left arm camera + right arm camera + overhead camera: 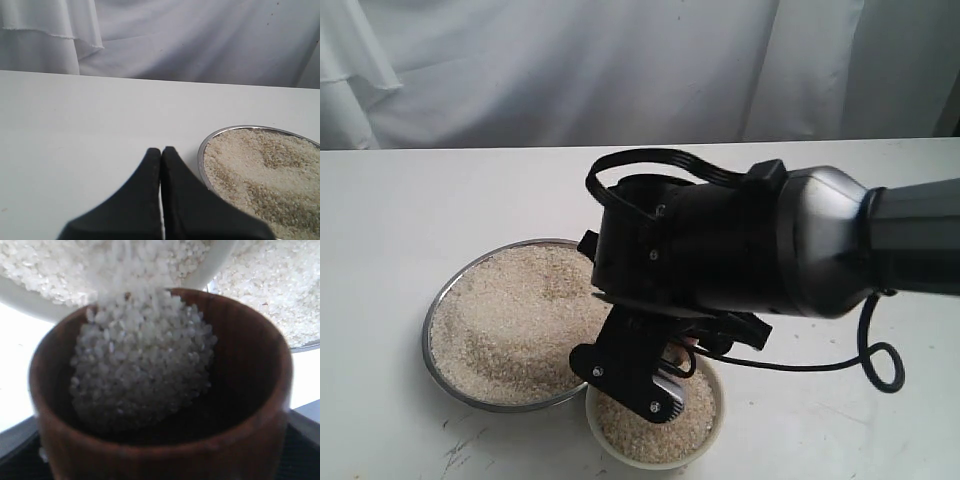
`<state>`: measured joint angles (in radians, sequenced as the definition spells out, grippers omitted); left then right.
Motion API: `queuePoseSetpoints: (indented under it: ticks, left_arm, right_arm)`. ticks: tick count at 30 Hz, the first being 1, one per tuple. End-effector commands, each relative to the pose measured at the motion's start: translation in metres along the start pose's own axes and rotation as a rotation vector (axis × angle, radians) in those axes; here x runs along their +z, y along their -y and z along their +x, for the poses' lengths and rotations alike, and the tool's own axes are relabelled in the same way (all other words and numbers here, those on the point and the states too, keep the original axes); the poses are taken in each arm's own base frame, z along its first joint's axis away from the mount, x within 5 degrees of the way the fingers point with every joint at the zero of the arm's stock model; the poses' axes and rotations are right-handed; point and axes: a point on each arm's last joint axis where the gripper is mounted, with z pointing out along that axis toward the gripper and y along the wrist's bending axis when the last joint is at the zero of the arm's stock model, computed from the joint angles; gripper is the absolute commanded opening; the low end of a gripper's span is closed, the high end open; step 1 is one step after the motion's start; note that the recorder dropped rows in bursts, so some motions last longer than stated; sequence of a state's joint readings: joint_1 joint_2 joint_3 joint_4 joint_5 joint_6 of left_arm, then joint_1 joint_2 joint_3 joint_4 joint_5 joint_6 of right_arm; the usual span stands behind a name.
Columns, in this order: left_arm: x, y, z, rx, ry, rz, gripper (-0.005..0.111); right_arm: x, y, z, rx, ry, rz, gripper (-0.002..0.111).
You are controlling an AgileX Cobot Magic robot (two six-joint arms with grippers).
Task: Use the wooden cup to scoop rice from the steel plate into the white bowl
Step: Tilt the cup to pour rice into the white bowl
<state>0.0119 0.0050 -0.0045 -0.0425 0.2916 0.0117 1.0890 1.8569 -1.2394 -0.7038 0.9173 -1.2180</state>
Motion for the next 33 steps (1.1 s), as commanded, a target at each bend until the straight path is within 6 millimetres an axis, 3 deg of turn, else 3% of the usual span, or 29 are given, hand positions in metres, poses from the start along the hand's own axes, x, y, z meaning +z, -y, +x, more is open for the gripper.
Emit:
queuePoseSetpoints:
  ticks: [1,12,33]
  left_arm:
    - [0.0,0.0,0.001,-0.004,0.007,0.002,0.0]
    - [0.0,0.0,0.001,-0.004,0.007,0.002,0.0]
    - [0.0,0.0,0.001,-0.004,0.007,0.002,0.0]
  right_arm:
    - [-0.009,-0.001,-0.001,-0.026,-0.052,-0.001,0.0]
    - [-0.01,-0.008,-0.015,-0.097,-0.184,0.019,0.0]
    - [-0.016,-0.006,-0.012,-0.126,-0.298,0.039,0.0]
